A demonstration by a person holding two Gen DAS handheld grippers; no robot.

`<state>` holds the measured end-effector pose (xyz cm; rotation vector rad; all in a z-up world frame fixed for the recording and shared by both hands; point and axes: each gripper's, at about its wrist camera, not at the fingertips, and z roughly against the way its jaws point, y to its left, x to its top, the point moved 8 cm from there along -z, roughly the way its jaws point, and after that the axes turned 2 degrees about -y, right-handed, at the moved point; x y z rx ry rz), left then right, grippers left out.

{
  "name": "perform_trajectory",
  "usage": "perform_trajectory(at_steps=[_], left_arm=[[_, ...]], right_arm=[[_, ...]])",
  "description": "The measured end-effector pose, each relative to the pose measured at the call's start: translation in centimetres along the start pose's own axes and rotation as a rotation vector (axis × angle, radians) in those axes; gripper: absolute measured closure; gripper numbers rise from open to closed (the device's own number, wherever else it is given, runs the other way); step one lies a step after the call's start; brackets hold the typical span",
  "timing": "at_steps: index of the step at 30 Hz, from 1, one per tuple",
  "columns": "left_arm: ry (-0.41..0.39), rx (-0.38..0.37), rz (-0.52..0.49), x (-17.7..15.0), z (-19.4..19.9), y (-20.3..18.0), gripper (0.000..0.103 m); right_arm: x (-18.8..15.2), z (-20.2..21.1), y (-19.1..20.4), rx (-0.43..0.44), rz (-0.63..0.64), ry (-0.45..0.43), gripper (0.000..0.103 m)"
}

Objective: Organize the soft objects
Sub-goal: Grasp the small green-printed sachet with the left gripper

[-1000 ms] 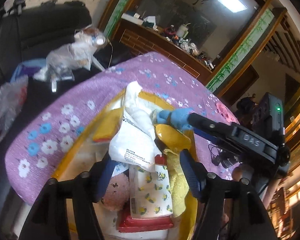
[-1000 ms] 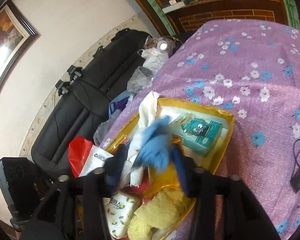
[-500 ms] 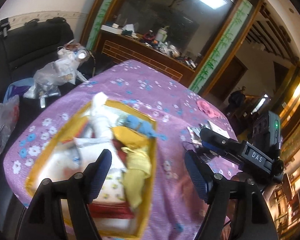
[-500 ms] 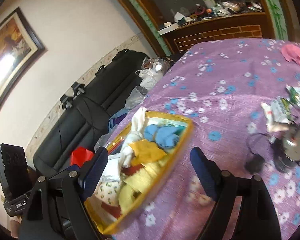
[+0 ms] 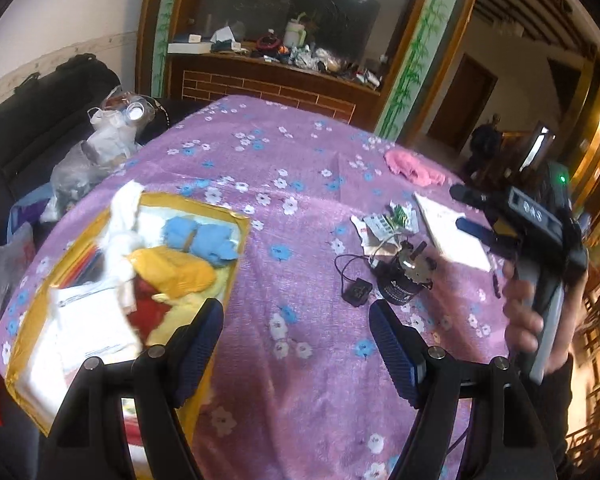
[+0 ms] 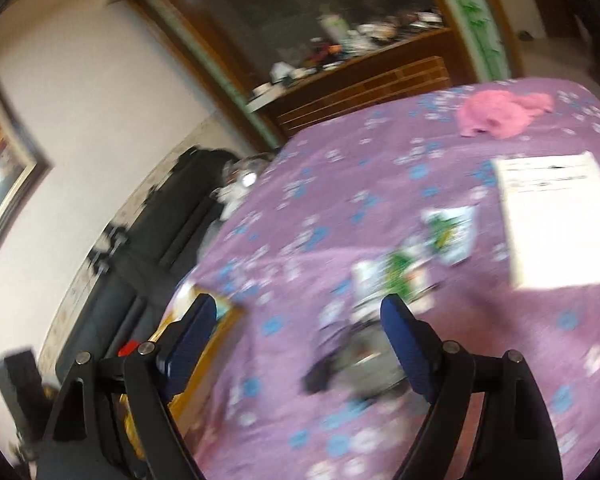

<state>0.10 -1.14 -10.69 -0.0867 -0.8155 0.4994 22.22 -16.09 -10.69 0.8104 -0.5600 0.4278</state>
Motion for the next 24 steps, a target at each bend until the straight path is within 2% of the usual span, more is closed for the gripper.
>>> perform_trajectory(at_steps=[3,5,8,13,15,18,20,22,24], left_arm=[[0.038,-0.002,-0.028,0.2,-1.6,-1.3,0.024],[0.069,-0.03,-0.048,0.5,-3.0,-2.5,0.024],[0.123,-0.085,-0.02,1.1,-5.2,-3.7,0.022],[0.24,-0.147,0.066,2.2,-9.8,-4.5,0.022],[0.255,-0.152,0.08,2.7,-10.9,-4.7,0.022],[0.27,-0.15,0.064,3.9,-12.9,-5.8,0.022],[0.307,-0.161,0.069,4.8,-14.5,-6.8,0.022],[0.356,-0.211,0.048,5.9,-16.4,-8.7,0.022],[0.394,-0.211,0.017,6.8,-18.9,-10.6,0.022]], right_arm=[[0.6,-0.7,-3.7,-0.031,-0.058,-0.011,0.019],[0.1,-1.4,-5.6,-0.055,-0.094,0.015,0.019],[-0.3,-1.6,-7.0,-0.128,-0.08,0.017,0.019],[-0.9,-2.8,-6.9,-0.079,-0.092,0.051,0.019],[-1.3,-3.1,-7.1,-0.068,-0.11,0.06,0.019],[-1.6,-3.2,-7.6,-0.076,-0.14,0.06,0.019],[-1.5,-3.0,-8.2,-0.093,-0.172,0.049,0.019],[-1.4,-2.8,-8.6,-0.096,-0.193,0.042,0.019],[-1.4,-2.6,-9.4,-0.112,-0.222,0.033,0.019]])
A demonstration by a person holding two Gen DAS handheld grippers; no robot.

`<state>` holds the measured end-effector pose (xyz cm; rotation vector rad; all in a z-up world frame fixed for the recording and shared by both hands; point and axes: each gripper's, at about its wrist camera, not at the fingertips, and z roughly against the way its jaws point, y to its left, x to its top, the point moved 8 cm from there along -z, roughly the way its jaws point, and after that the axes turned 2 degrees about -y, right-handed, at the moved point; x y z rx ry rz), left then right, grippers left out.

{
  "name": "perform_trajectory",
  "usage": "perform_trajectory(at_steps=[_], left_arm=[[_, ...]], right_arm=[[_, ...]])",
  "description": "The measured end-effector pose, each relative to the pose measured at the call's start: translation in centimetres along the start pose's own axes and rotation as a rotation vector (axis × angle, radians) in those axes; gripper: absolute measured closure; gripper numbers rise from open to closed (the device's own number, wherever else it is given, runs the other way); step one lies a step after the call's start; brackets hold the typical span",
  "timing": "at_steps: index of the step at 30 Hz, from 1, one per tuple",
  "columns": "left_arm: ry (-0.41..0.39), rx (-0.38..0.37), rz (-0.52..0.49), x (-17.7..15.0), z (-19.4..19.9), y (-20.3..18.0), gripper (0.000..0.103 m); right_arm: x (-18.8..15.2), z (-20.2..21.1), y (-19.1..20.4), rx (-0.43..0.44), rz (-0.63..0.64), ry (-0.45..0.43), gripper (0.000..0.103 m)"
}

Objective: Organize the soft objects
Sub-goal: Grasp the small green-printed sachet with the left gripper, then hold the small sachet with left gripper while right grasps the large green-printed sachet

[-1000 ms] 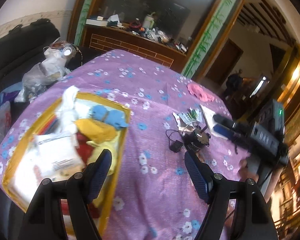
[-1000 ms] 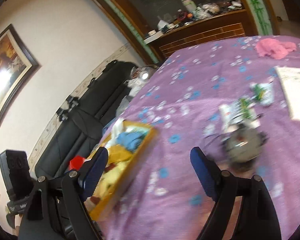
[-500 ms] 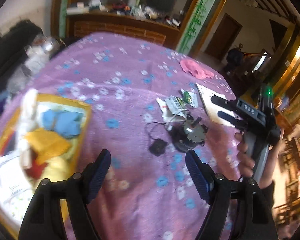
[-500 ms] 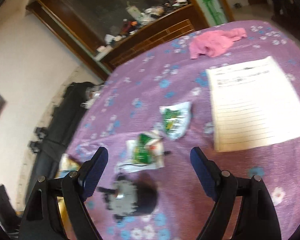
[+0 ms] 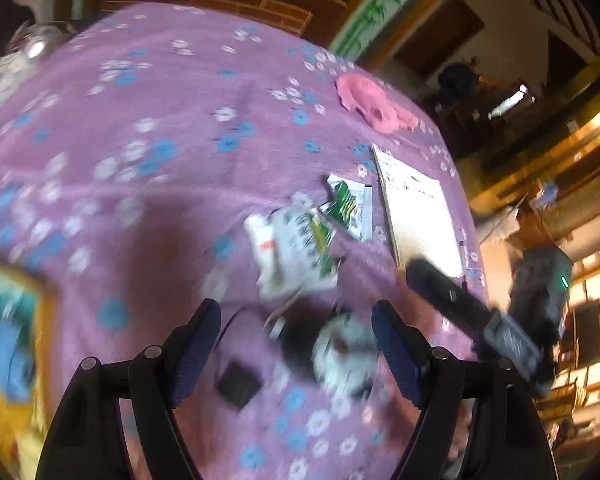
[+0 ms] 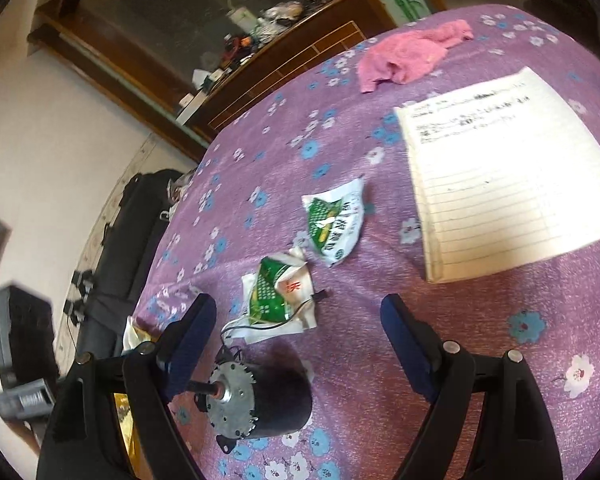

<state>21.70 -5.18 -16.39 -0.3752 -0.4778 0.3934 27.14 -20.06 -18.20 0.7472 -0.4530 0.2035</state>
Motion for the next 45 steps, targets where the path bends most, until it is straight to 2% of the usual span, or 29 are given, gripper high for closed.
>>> perform_trajectory(at_steps=[4,7,9,13,14,15,17,21,24,27,31,35,37,40,41,42,43,45], left_arm=[[0.061,0.02,-0.038,2.0,-3.8,-1.6,0.027],[0.128,0.054,-0.069,2.4,-7.0,-2.3,0.037],[0.163,0.093,-0.057,2.2,-8.4,-1.8,0.056],[0.126,0.083,-0.062,2.7,-8.2,-2.1,0.064],[0.114,0.08,-0.06,2.8,-8.0,-2.0,0.068],[0.102,0.078,-0.065,3.0,-7.7,-2.0,0.076],[0.083,0.083,-0.063,3.2,-6.8,-1.6,0.078],[-0.016,0.029,0.013,4.8,-3.4,-0.1,0.078],[-0.073,-0.003,0.074,4.7,0.3,1.5,0.078],[-0.111,-0.029,0.097,2.7,3.8,2.3,0.078],[-0.171,-0.063,0.102,-2.1,8.8,4.1,0.078],[-0.198,-0.057,0.113,-6.3,12.1,7.0,0.078],[-0.205,-0.07,0.139,-8.0,13.4,8.6,0.078],[-0.22,-0.082,0.161,-9.9,14.9,10.3,0.078],[-0.228,-0.084,0.169,-10.3,15.3,10.7,0.078],[-0.232,-0.089,0.176,-10.6,15.6,11.1,0.078],[-0.232,-0.098,0.182,-10.9,15.8,11.5,0.078],[-0.222,-0.103,0.185,-11.4,15.8,11.8,0.078]], right_arm=[[0.2,0.0,-1.6,-0.016,-0.065,0.002,0.02],[0.3,0.2,-2.0,-0.003,-0.1,0.002,0.02],[0.5,0.5,-1.8,0.015,-0.105,-0.001,0.02],[0.5,0.7,-1.5,0.011,-0.088,-0.008,0.02],[0.5,0.6,-1.4,0.015,-0.088,-0.005,0.02],[0.4,0.6,-1.5,0.017,-0.089,-0.002,0.02],[0.4,0.5,-1.5,0.021,-0.093,0.0,0.02],[0.4,0.3,-1.4,0.024,-0.079,-0.005,0.02],[0.3,-0.3,-1.2,0.013,-0.053,-0.001,0.019],[0.2,-0.8,-1.4,-0.01,-0.037,0.005,0.02],[0.8,-0.9,-1.0,-0.038,-0.002,-0.017,0.02],[2.6,-3.6,-0.7,-0.09,0.013,0.049,0.02],[3.9,-5.3,-1.3,-0.161,0.024,0.071,0.028],[4.5,-7.4,-0.8,-0.173,0.078,0.115,0.035],[4.4,-8.2,-0.8,-0.175,0.087,0.138,0.042],[4.1,-8.7,-1.1,-0.202,0.091,0.154,0.058],[4.2,-8.5,-1.0,-0.222,0.106,0.138,0.066],[4.0,-8.1,-0.5,-0.232,0.133,0.13,0.066]])
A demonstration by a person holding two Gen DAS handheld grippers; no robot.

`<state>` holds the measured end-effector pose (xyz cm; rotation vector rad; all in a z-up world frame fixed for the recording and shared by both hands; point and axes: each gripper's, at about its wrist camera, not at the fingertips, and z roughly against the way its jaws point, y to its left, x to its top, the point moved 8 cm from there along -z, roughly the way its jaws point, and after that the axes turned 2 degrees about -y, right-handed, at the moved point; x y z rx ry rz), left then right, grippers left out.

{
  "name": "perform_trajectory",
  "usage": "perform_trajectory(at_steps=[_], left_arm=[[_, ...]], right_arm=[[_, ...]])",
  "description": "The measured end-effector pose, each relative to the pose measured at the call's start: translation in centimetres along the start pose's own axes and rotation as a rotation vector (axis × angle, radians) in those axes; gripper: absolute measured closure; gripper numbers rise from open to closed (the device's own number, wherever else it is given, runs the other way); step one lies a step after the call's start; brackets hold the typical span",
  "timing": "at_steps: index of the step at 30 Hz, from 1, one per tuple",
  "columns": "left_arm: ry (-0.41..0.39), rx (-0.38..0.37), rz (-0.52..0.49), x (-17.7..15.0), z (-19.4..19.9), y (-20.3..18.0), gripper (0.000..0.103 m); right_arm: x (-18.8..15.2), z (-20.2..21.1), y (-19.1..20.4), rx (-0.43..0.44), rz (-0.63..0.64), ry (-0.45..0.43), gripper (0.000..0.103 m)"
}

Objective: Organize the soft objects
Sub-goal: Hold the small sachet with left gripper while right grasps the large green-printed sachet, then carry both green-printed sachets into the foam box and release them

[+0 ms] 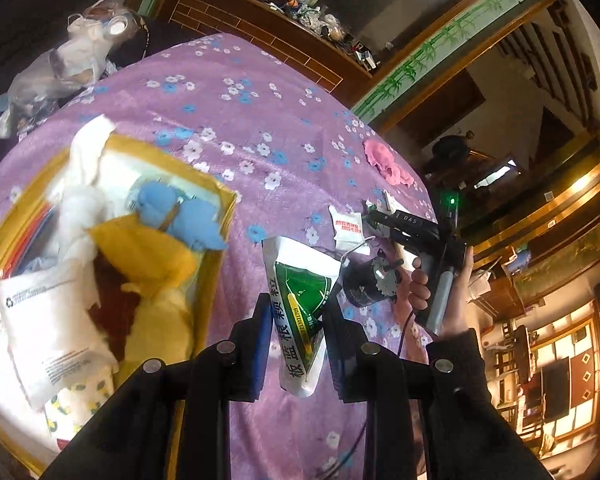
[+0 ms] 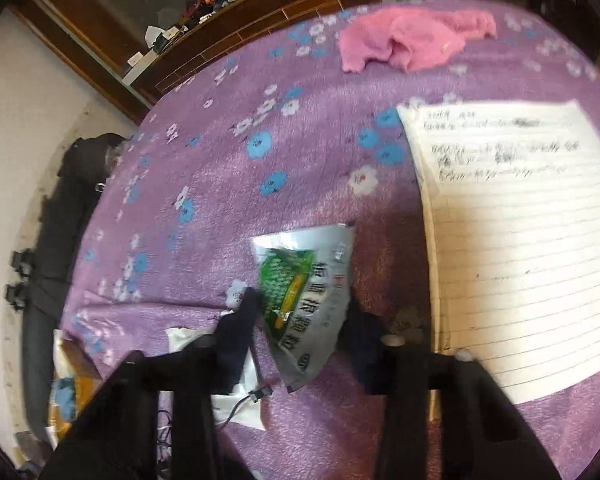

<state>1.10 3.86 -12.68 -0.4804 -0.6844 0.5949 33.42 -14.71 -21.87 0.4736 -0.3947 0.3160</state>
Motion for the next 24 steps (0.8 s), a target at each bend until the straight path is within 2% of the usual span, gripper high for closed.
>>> perform_trajectory(at_steps=[4,8,12,16,18,24], left_arm=[[0.005,-0.002,-0.004,0.1,-0.3,0.1,0.078],[-0.002,-0.012,0.002,-0.4,0.0,-0.1,0.078],[-0.016,-0.014,-0.003,-1.3,1.0,-0.3,0.078],[-0.042,-0.003,-0.005,-2.1,3.0,0.1,0.078],[-0.062,0.017,-0.008,-2.5,4.3,0.6,0.078],[-0.135,0.072,0.028,-3.9,8.9,4.0,0.078]], right_arm=[[-0.4,2.8,0.5,-0.012,0.004,-0.084,0.068],[-1.1,7.9,1.8,0.071,-0.053,-0.196,0.068],[-4.3,13.8,5.9,0.212,-0.045,-0.279,0.068],[-9.4,16.2,10.9,0.313,0.025,-0.27,0.068],[-12.3,16.4,13.2,0.36,0.066,-0.238,0.068],[-19.3,15.1,18.9,0.422,0.167,-0.136,0.068]])
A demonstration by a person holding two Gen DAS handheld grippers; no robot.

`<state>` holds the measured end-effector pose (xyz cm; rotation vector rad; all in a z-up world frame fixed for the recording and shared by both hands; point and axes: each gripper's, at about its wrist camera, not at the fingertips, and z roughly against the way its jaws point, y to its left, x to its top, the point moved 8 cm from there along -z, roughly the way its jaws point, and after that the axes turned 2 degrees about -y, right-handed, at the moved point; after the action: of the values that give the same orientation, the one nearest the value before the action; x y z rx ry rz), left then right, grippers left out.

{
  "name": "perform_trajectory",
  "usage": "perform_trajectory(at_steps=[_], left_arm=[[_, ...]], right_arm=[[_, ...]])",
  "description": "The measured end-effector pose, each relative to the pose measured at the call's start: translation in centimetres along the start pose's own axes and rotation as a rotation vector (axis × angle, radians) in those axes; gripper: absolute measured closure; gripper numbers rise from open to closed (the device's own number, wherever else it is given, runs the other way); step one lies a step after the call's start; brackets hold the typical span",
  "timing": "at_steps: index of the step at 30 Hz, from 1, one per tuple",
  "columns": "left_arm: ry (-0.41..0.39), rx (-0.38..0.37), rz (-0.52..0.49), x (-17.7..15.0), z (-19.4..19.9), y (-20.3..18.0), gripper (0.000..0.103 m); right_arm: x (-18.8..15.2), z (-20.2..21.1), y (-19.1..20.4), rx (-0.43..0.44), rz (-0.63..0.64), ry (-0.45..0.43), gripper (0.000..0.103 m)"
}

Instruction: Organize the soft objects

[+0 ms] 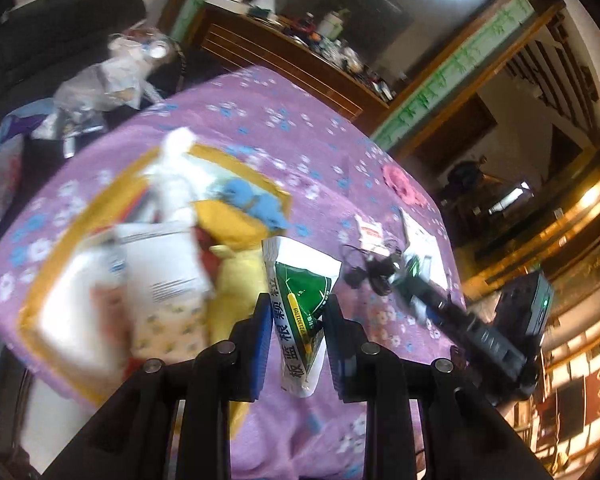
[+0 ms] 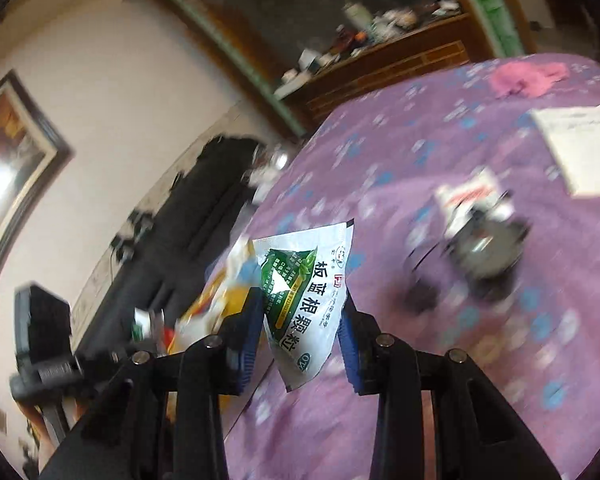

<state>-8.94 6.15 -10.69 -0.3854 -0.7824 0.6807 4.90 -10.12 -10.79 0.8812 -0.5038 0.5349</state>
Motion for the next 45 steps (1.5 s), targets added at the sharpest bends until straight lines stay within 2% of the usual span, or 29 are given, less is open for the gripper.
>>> perform_trajectory(at_steps=[7,13,16,21,25,27,28,29,30,31,33,36,38,40,42,45], left_arm=[[-0.03,0.05,0.035,-0.7,2.4,4.3,0.077],[-0.02,0.093,0.045,-1.1,2.0,7.0,0.077],[-0.021,0.089,0.055,-0.6,1.8,7.8,0.077],[-0.041,0.161,0.034,0.1,2.3,9.9,0.077],[-0.012,0.209,0.039,-0.5,1.8,12.1,0.074],[-0.005,0.208,0.067,-0.8,1.3,12.9,0.058],[-0.006,0.187,0.075,-0.8,1.1,12.9,0.053],[-0.009,0.175,0.076,-0.9,1.0,12.8,0.043],[-0.02,0.177,0.068,-0.9,1.0,12.6,0.035],[-0.036,0.195,0.053,-0.9,1.2,12.4,0.032],[-0.067,0.238,0.008,-0.9,1.6,11.7,0.031],[-0.115,0.286,-0.045,-1.1,2.5,10.2,0.028],[-0.2,0.316,-0.081,-1.2,3.8,9.0,0.026],[-0.241,0.357,-0.113,-1.5,4.6,8.1,0.023],[-0.258,0.386,-0.159,-2.0,5.0,7.1,0.023],[-0.289,0.427,-0.191,-2.9,5.8,6.3,0.023]], right_arm=[[-3.7,-2.6,4.9,0.039,0.078,0.092,0.068],[-5.4,-5.6,8.2,0.055,0.162,0.17,0.068],[-5.6,-7.5,9.4,0.044,0.214,0.204,0.068],[-5.5,-11.2,10.9,0.027,0.263,0.252,0.068],[-5.5,-12.7,11.2,-0.003,0.297,0.255,0.065],[-5.4,-13.1,11.1,-0.017,0.3,0.245,0.064],[-5.5,-13.1,11.2,-0.019,0.296,0.242,0.061],[-5.6,-13.0,11.2,-0.016,0.285,0.238,0.057],[-5.6,-12.6,11.2,-0.009,0.27,0.227,0.048],[-5.6,-12.3,11.3,-0.004,0.262,0.216,0.037],[-5.4,-11.3,11.5,-0.006,0.243,0.181,0.029],[-5.5,-9.8,11.9,-0.011,0.245,0.15,0.029],[-5.9,-8.9,12.2,-0.036,0.271,0.127,0.028],[-6.6,-8.1,12.4,-0.076,0.306,0.11,0.025],[-7.0,-7.4,11.9,-0.118,0.308,0.101,0.025],[-7.6,-6.3,11.3,-0.131,0.283,0.105,0.025]])
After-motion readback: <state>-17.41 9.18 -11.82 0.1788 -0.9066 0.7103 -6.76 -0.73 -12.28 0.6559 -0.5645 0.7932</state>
